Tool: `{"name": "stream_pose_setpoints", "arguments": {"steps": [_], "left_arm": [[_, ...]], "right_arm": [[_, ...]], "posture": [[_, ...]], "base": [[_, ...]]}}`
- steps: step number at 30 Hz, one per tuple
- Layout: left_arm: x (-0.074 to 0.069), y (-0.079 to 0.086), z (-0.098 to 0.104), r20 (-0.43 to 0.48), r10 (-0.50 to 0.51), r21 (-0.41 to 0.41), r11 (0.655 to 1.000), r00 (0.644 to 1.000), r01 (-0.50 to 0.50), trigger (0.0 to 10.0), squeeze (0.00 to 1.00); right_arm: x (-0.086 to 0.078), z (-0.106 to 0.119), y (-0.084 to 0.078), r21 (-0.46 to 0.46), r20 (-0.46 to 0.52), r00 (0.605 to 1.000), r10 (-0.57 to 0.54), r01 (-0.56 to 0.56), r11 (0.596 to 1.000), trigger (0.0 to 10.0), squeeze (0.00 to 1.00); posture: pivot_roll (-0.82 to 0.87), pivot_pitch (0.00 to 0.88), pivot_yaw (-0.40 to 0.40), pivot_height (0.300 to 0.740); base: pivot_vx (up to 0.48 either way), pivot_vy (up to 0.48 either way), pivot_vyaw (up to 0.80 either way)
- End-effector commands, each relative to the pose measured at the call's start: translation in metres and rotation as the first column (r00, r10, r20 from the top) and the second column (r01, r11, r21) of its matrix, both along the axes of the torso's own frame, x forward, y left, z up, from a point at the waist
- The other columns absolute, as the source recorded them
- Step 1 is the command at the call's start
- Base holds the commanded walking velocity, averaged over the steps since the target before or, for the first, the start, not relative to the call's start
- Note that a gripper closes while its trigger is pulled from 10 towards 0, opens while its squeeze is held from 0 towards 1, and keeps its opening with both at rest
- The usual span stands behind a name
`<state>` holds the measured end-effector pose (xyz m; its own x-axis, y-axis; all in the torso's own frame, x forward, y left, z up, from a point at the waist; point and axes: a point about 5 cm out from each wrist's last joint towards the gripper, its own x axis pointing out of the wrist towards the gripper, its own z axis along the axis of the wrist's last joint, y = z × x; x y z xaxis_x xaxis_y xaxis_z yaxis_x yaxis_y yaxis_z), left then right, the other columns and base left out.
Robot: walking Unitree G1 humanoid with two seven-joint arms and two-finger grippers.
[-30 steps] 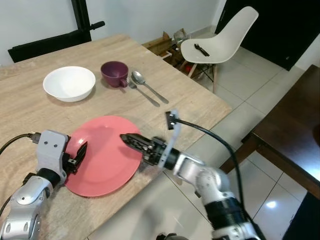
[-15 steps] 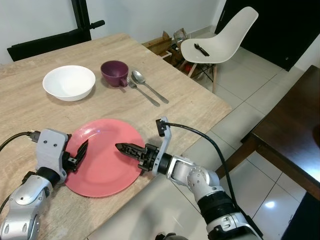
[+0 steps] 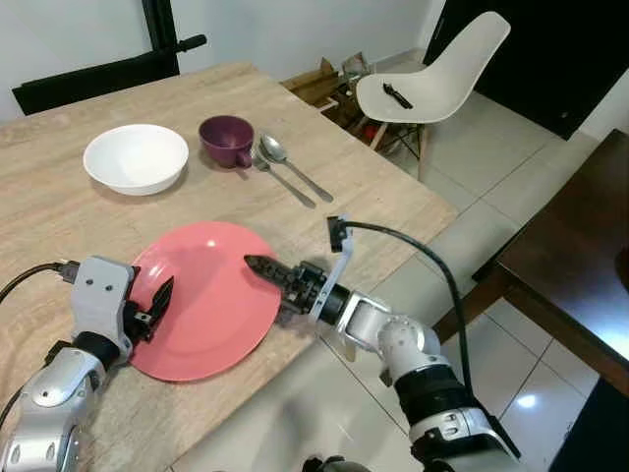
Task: Setting the table
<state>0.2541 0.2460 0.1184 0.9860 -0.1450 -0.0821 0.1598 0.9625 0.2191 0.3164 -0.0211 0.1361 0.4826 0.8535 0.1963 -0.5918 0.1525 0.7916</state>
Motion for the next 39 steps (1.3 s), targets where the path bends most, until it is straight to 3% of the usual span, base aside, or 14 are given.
{"name": "stream_pose_setpoints", "arguments": {"steps": [1,5,9,12,14,15,16,17,20,25,29,31,34,39], "left_arm": [[-0.008,0.0,-0.027,-0.13,0.017,-0.019,1.0,0.991,-0.02,10.0,0.0],[-0.004,0.001,-0.023,-0.104,0.047,-0.045,0.998,0.993,-0.052,10.0,0.0],[0.007,0.004,0.009,0.006,0.09,-0.141,0.986,0.996,-0.088,10.0,0.0],[0.016,0.005,0.057,0.147,0.096,-0.25,0.967,0.984,-0.057,10.0,0.0],[0.017,0.005,0.071,0.188,0.096,-0.277,0.96,0.978,-0.041,10.0,0.0],[0.019,0.007,0.089,0.239,0.101,-0.299,0.954,0.966,-0.026,10.0,0.0],[0.019,0.007,0.089,0.239,0.101,-0.299,0.954,0.966,-0.026,10.0,0.0],[0.02,0.016,0.127,0.346,0.122,-0.328,0.945,0.93,-0.001,10.0,0.0],[0.019,0.022,0.146,0.398,0.128,-0.328,0.945,0.908,0.01,10.0,0.0],[0.016,0.013,0.144,0.367,0.016,-0.238,0.968,0.93,0.077,10.0,0.0],[0.008,-0.001,0.114,0.235,-0.103,-0.166,0.976,0.967,0.144,10.0,0.0],[-0.009,-0.007,0.089,0.109,-0.197,-0.095,0.973,0.974,0.208,10.0,0.0],[-0.034,-0.009,0.073,-0.019,-0.293,-0.057,0.955,0.956,0.292,10.0,0.0],[-0.053,-0.009,0.068,-0.124,-0.377,-0.03,0.926,0.918,0.377,10.0,0.0]], "right_arm": [[-0.004,0.01,0.017,0.077,0.01,0.999,0.036,-0.037,0.996,0.0,0.0],[-0.003,0.013,0.016,0.08,0.017,1.0,0.024,-0.026,0.996,0.0,0.0],[0.001,0.016,0.011,0.086,0.025,1.0,-0.017,0.014,0.996,0.0,0.0],[0.004,0.025,0.005,0.086,0.072,0.996,-0.053,0.047,0.995,0.0,0.0],[0.005,0.029,0.004,0.083,0.092,0.994,-0.063,0.055,0.995,0.0,0.0],[0.005,0.035,0.001,0.081,0.13,0.989,-0.077,0.067,0.994,0.7,0.0],[0.005,0.035,0.001,0.081,0.13,0.989,-0.077,0.067,0.994,0.7,0.0],[0.007,0.054,-0.006,0.097,0.215,0.971,-0.109,0.09,0.991,10.0,0.0],[0.007,0.066,-0.011,0.116,0.257,0.958,-0.124,0.097,0.988,10.0,0.0],[0.006,0.077,-0.012,0.124,0.301,0.946,-0.119,0.085,0.989,10.0,0.0],[0.008,0.069,-0.012,0.078,0.288,0.948,-0.132,0.114,0.99,10.0,0.0],[0.007,0.058,-0.014,0.042,0.266,0.953,-0.144,0.138,0.99,10.0,0.0],[0.002,0.048,-0.018,0.02,0.243,0.96,-0.142,0.141,0.99,10.0,0.0],[-0.004,0.039,-0.019,-0.006,0.231,0.966,-0.117,0.122,0.992,10.0,0.0]], "posture": [[0.03,0.088,-0.067,0.74],[0.02,0.087,-0.066,0.74],[0.02,0.085,-0.066,0.74],[0.03,0.084,-0.066,0.74],[0.03,0.083,-0.065,0.74],[0.03,0.083,-0.065,0.74],[0.03,0.083,-0.065,0.74],[0.03,0.081,-0.062,0.74],[0.03,0.079,-0.058,0.74],[0.03,0.075,-0.052,0.74],[0.03,0.074,-0.048,0.74],[0.03,0.077,-0.049,0.74],[0.04,0.079,-0.048,0.74],[0.05,0.079,-0.05,0.74]], "base": [[0.0,0.0,0.0],[0.0,0.0,0.0],[0.0,0.0,0.0],[0.0,0.0,0.0],[0.0,0.0,0.0],[0.0,0.0,0.0],[0.0,0.0,0.0],[0.0,0.0,0.0],[0.0,0.0,0.0],[0.0,0.0,0.0],[0.0,0.0,0.0],[0.0,0.0,0.0],[0.0,0.0,0.0],[0.0,0.0,0.0]]}}
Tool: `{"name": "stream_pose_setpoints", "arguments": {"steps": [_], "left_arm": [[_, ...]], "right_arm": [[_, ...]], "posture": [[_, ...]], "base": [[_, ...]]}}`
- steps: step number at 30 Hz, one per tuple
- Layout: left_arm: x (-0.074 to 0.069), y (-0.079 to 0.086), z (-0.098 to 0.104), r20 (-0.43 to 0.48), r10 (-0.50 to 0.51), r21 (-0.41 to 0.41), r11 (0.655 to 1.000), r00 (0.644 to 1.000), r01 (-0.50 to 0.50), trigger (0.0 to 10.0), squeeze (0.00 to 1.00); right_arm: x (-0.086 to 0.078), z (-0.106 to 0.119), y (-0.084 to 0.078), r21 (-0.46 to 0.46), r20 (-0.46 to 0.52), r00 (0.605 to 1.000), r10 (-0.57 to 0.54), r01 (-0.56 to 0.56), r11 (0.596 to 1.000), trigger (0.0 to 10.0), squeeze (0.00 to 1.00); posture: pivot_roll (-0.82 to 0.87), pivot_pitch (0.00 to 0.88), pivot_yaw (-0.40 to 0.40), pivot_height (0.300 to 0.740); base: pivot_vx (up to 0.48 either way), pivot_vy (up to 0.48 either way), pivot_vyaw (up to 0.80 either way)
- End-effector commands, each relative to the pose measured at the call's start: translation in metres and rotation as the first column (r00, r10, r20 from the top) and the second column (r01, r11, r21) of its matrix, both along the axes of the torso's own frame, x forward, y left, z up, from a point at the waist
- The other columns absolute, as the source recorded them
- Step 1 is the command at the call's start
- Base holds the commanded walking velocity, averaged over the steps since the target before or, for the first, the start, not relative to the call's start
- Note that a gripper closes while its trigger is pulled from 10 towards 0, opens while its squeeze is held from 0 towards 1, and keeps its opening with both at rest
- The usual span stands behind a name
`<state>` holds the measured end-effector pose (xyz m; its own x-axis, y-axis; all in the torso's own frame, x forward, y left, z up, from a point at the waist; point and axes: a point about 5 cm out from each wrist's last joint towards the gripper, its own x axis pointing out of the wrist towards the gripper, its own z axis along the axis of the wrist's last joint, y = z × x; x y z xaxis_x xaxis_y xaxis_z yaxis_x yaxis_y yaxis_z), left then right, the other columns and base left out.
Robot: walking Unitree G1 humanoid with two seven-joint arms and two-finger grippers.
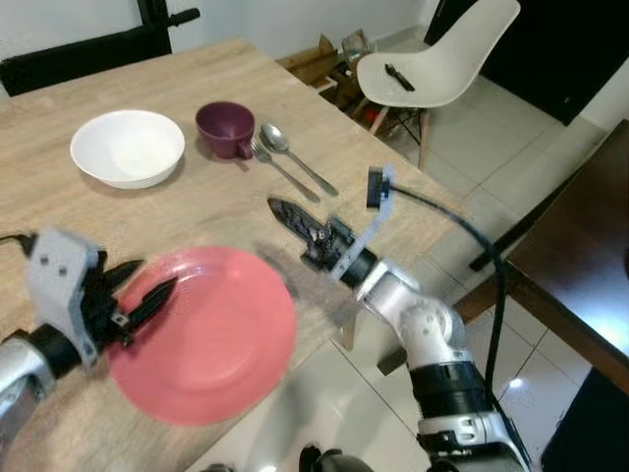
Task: Setting the table
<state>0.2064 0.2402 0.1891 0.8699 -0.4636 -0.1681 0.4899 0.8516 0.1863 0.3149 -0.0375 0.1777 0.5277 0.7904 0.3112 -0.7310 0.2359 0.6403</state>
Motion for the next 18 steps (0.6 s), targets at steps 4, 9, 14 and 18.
{"name": "stream_pose_setpoints", "arguments": {"steps": [4,9,14,18], "left_arm": [[-0.014,-0.003,-0.017,-0.102,-0.09,0.095,0.99,0.991,0.1,10.0,0.0],[-0.008,0.013,-0.061,-0.15,0.064,0.179,0.983,0.987,-0.037,10.0,0.0],[-0.003,0.008,-0.077,-0.174,0.092,0.191,0.98,0.981,-0.058,10.0,0.0],[0.016,-0.014,-0.081,-0.148,0.055,0.193,0.981,0.987,-0.026,10.0,0.0]], "right_arm": [[-0.007,-0.009,-0.002,-0.023,-0.017,1.0,0.021,-0.021,1.0,10.0,0.0],[-0.014,-0.015,0.004,0.044,-0.073,0.994,0.077,-0.074,0.996,10.0,0.0],[-0.018,-0.019,0.008,0.042,-0.082,0.993,0.086,-0.082,0.996,10.0,0.0],[-0.018,-0.018,0.008,0.04,-0.078,0.993,0.085,-0.082,0.996,10.0,0.0]], "posture": [[0.05,0.077,-0.047,0.74],[0.05,0.075,-0.037,0.74],[0.04,0.073,-0.034,0.74],[0.03,0.072,-0.031,0.74]], "base": [[0.0,0.0,0.0],[0.0,0.0,0.0],[0.0,0.0,0.0],[0.0,0.0,0.0]]}}
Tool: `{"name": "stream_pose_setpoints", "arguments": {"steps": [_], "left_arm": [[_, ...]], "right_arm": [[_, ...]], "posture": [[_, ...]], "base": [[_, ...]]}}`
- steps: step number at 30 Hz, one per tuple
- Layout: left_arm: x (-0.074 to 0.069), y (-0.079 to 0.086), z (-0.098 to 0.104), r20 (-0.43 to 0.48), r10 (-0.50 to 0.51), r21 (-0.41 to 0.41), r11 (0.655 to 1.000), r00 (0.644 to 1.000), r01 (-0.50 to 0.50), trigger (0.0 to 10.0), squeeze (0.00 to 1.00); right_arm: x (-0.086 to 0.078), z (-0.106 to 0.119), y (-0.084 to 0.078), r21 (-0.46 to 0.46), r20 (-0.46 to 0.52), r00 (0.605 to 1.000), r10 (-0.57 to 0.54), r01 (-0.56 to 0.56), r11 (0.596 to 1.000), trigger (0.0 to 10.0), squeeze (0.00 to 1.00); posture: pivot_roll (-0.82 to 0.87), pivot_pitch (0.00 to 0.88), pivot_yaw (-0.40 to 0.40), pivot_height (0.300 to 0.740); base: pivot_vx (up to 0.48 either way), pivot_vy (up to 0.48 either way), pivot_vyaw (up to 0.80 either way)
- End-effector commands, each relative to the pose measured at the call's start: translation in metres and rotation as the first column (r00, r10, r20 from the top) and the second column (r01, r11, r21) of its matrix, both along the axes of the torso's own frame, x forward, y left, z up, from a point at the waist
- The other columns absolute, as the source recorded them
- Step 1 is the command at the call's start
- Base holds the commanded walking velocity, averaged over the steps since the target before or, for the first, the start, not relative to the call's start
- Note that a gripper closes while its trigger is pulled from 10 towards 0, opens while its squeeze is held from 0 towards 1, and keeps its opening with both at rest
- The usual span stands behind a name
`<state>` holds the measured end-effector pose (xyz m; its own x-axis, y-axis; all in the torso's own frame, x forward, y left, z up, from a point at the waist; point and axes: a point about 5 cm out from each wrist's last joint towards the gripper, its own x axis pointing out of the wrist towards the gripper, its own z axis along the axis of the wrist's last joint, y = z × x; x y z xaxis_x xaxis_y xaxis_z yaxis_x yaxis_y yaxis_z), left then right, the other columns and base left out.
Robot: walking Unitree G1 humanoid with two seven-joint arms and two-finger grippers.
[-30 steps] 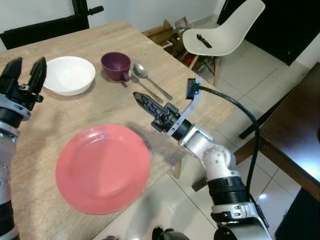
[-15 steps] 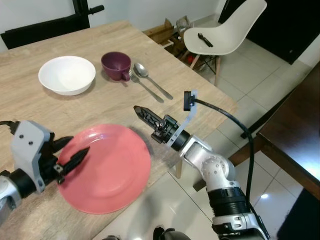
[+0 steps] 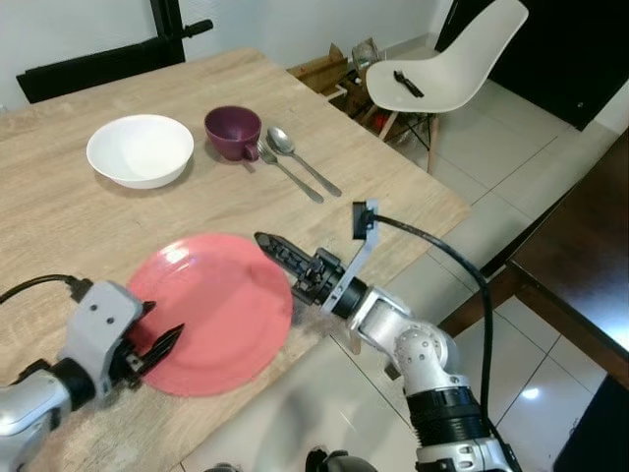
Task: Setting the table
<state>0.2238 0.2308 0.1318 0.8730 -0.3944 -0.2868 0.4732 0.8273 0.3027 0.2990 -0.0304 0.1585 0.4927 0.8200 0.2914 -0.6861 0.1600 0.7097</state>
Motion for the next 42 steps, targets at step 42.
{"name": "stream_pose_setpoints", "arguments": {"steps": [42], "left_arm": [[0.104,-0.023,0.006,0.129,0.168,-0.154,0.977,0.977,-0.147,10.0,0.0]], "right_arm": [[0.04,0.01,-0.023,0.057,-0.026,0.991,-0.131,0.133,0.989,10.0,0.0]], "posture": [[0.01,0.082,-0.034,0.74]], "base": [[0.0,0.0,0.0]]}}
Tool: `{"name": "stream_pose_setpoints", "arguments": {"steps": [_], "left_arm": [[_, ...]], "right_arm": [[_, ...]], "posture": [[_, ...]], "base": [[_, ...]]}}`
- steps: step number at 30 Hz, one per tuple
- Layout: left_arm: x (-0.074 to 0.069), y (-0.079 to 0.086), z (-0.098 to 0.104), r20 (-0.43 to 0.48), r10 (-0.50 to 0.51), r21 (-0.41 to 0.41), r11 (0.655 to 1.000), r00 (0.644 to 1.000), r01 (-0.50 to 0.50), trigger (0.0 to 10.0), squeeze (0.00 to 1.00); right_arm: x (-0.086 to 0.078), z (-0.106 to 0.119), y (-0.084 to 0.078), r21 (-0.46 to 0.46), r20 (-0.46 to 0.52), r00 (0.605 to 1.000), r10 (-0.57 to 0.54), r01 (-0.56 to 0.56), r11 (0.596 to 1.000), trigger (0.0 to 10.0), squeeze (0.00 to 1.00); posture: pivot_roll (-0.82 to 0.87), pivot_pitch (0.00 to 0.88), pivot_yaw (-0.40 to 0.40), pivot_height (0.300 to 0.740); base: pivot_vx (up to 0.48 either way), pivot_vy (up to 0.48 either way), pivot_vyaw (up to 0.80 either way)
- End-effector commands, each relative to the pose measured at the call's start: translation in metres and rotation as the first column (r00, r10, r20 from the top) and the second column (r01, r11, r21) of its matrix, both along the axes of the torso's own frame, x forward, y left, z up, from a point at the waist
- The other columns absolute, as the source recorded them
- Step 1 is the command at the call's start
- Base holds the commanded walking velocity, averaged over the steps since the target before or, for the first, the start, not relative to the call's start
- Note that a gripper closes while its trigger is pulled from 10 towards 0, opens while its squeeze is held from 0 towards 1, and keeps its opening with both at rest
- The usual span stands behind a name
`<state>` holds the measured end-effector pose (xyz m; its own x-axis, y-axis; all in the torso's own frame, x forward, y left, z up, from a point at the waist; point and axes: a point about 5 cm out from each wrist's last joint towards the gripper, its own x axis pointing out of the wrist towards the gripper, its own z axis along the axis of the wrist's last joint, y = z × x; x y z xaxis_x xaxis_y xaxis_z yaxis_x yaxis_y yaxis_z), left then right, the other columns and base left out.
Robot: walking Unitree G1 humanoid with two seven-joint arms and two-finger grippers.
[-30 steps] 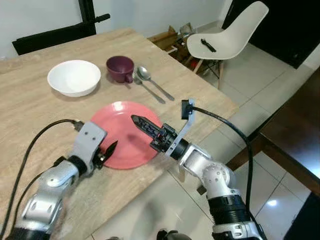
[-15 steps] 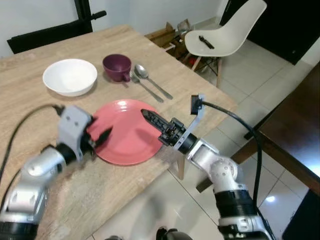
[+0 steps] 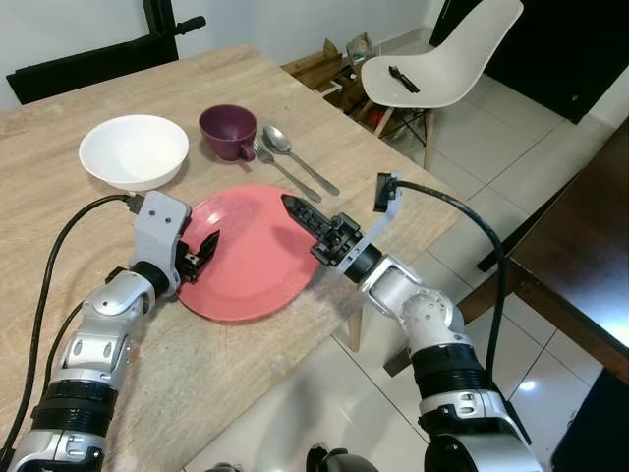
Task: Setting the table
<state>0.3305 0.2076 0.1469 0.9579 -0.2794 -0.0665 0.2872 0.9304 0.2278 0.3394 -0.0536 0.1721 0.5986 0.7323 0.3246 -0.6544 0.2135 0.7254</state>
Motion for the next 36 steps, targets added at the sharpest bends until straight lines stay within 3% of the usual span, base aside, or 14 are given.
{"name": "stream_pose_setpoints", "arguments": {"steps": [1,3,7,10,12,13,20,26,27,36], "left_arm": [[-0.005,0.0,-0.02,-0.082,0.003,0.018,1.0,0.997,-0.002,10.0,0.0],[-0.024,0.008,-0.048,-0.183,0.027,0.041,0.999,0.983,-0.02,10.0,0.0],[-0.032,0.011,-0.058,-0.212,0.036,0.056,0.998,0.977,-0.025,10.0,0.0],[-0.033,0.012,-0.062,-0.203,0.036,0.053,0.998,0.979,-0.026,10.0,0.0],[-0.033,0.014,-0.063,-0.2,0.038,0.055,0.998,0.979,-0.028,10.0,0.0],[-0.036,0.017,-0.063,-0.196,0.044,0.054,0.998,0.98,-0.034,10.0,0.0],[-0.041,0.018,-0.061,-0.183,0.057,0.054,0.997,0.981,-0.048,10.0,0.0],[-0.044,0.018,-0.064,-0.182,0.054,0.058,0.997,0.982,-0.044,10.0,0.0],[-0.047,0.02,-0.065,-0.183,0.056,0.063,0.997,0.981,-0.045,10.0,0.0],[-0.051,0.024,-0.064,-0.181,0.072,0.064,0.996,0.981,-0.062,10.0,0.0]], "right_arm": [[0.0,-0.002,0.0,0.018,-0.01,1.0,0.001,-0.001,1.0,10.0,0.0],[0.005,0.001,-0.005,0.066,-0.025,1.0,-0.011,0.013,0.998,10.0,0.0],[0.006,-0.005,-0.007,0.14,-0.087,0.996,0.002,0.01,0.99,10.0,0.0],[0.006,-0.026,0.003,0.167,-0.23,0.973,0.014,0.025,0.986,10.0,0.0],[0.005,-0.03,0.007,0.188,-0.252,0.967,0.028,0.021,0.982,10.0,0.0],[0.001,-0.034,0.017,0.201,-0.274,0.96,0.058,-0.002,0.98,10.0,0.0],[-0.01,-0.036,0.052,0.164,-0.26,0.949,0.177,-0.137,0.977,10.0,0.0],[-0.011,-0.037,0.062,0.145,-0.259,0.945,0.201,-0.167,0.975,10.0,0.0],[-0.01,-0.037,0.063,0.15,-0.257,0.944,0.208,-0.173,0.973,10.0,1.0],[-0.015,-0.039,0.075,0.15,-0.262,0.928,0.267,-0.234,0.961,10.0,1.0]], "posture": [[0.01,0.084,-0.034,0.74],[0.01,0.095,-0.034,0.74],[0.01,0.096,-0.036,0.74],[0.02,0.097,-0.039,0.74],[0.03,0.098,-0.04,0.74],[0.04,0.101,-0.044,0.74],[0.06,0.097,-0.059,0.74],[0.06,0.096,-0.062,0.74],[0.06,0.095,-0.064,0.74],[0.08,0.093,-0.072,0.74]], "base": [[0.0,0.0,0.0],[0.0,0.0,0.0],[0.0,0.0,0.0],[0.0,0.0,0.0],[0.0,0.0,0.0],[0.0,0.0,0.0],[0.0,0.0,0.0],[0.0,0.0,0.0],[0.0,0.0,0.0],[0.0,0.0,0.0]]}}
